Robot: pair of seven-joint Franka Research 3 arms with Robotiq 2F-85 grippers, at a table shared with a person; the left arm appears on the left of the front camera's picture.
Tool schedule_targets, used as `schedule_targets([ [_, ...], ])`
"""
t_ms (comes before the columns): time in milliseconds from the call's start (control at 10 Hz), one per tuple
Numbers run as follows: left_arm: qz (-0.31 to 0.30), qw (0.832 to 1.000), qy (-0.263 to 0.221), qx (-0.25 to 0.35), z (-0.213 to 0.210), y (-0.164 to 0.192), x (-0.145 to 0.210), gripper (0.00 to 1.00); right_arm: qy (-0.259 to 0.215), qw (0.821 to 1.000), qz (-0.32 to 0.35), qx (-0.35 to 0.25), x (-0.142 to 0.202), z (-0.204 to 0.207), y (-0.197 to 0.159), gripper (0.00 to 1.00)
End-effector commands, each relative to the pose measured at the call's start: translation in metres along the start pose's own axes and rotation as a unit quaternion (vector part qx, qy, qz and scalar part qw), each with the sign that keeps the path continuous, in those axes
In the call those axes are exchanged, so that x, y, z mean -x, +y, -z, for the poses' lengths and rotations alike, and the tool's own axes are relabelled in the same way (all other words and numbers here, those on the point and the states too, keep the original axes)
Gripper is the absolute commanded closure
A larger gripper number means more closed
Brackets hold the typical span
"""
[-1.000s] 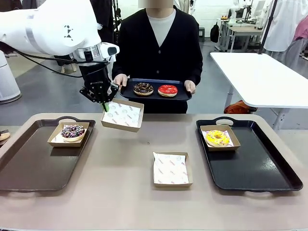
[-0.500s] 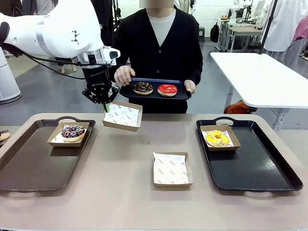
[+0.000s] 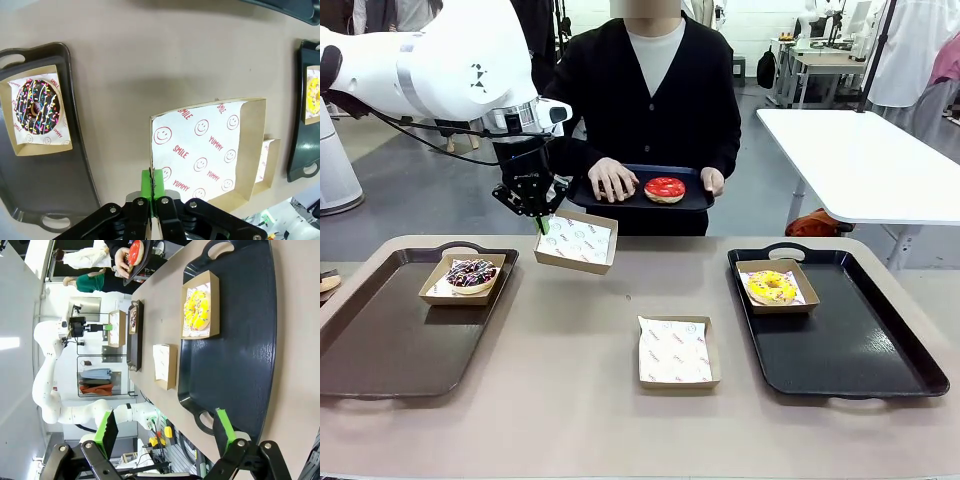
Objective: Individually package the donuts and arrange them on the tray.
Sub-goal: Place the picked Paper togo box on the Handle tray while simultaneously picking up another Paper togo box from the table with the other hand.
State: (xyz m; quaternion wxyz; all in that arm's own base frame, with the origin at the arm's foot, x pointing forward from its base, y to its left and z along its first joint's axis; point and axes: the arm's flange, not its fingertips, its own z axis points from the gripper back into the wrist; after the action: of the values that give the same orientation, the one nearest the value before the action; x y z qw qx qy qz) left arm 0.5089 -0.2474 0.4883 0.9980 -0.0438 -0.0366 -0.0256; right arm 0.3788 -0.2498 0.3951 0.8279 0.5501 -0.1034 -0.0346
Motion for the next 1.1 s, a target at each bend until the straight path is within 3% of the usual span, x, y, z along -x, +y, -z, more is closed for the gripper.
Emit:
schedule_targets([
  [0, -0.002, 1.0, -0.001, 0.003, -0.0024, 0.0015, 0.0022, 1.0, 0.0, 1.0, 0.001, 0.0, 0.0003, 0.0003, -0.0004, 0.0],
  [1000, -0.002, 1.0, -0.001, 0.003, -0.0024, 0.0015, 0.0022, 1.0, 0.0, 1.0, 0.001, 0.0, 0.0003, 0.0003, -0.0004, 0.0],
])
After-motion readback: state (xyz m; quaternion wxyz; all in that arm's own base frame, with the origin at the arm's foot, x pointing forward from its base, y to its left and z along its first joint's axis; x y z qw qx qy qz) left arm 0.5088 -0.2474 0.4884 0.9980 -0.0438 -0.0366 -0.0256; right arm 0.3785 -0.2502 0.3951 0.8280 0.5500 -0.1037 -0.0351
